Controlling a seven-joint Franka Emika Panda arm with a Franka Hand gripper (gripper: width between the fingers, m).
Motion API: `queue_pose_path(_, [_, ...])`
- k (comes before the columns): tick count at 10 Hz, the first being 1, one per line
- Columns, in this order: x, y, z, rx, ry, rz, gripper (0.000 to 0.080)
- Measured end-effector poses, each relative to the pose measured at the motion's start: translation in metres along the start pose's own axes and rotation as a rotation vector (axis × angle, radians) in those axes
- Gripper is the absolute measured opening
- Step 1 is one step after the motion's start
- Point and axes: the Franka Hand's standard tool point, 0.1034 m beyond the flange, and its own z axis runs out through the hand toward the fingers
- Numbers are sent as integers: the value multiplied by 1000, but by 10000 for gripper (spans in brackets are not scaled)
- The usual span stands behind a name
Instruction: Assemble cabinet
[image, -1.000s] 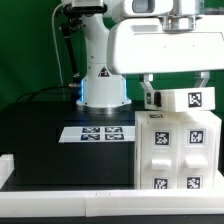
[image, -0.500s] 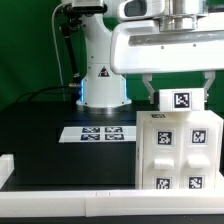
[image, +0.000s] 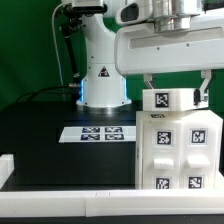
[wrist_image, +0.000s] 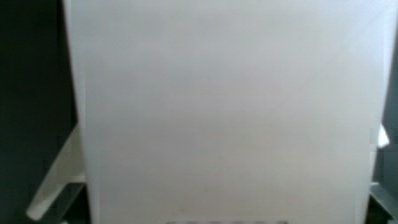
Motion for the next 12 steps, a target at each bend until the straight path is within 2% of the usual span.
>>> queue_pose_path(3, [-1, 0, 1, 35, -21, 351, 544])
queue_pose_path(7, [-2, -1, 0, 39, -42, 661, 544])
queue_pose_path(10, [-1, 1, 1, 33, -57, 891, 544])
queue_pose_path(12, [-1, 1, 2, 23, -70, 947, 544])
